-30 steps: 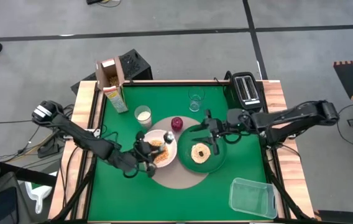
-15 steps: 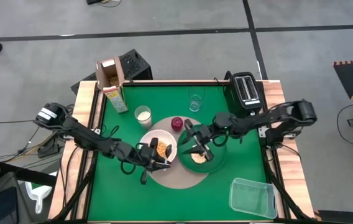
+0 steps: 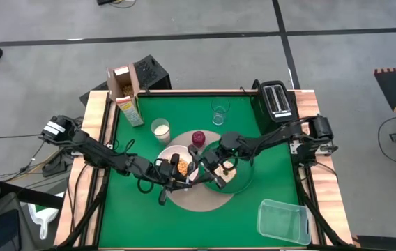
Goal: Arrange a breakfast setting
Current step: Put the spoon to the left side of the white bowl
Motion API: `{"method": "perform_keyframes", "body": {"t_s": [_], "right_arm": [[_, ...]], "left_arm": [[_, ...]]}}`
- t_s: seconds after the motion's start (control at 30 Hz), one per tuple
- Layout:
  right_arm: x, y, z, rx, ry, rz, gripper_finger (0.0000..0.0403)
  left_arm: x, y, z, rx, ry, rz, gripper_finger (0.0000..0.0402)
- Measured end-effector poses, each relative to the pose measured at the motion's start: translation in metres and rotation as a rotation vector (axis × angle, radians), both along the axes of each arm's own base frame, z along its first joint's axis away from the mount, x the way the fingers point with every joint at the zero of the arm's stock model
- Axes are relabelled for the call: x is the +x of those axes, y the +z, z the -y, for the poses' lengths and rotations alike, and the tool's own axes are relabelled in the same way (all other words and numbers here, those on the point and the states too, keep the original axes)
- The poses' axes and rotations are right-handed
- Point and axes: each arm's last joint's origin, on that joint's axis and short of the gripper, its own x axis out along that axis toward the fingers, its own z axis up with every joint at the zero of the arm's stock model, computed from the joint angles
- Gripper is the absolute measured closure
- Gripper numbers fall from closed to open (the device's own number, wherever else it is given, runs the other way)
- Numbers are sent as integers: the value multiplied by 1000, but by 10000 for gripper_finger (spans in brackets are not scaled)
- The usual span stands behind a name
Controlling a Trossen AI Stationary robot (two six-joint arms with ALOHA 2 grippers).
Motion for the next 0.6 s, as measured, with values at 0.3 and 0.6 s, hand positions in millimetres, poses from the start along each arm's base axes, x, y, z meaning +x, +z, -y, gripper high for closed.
{"method": "perform_keyframes", "body": {"t_s": [0.3,0.6], "right_arm": [[5,-2,0,-14,29,-22,258],[5,-1,1,-32,20,-10,354]], "left_arm": [[-1,0,3,2,-26,-1,365],[-1,-1,3,7,-8,-5,359]]}}
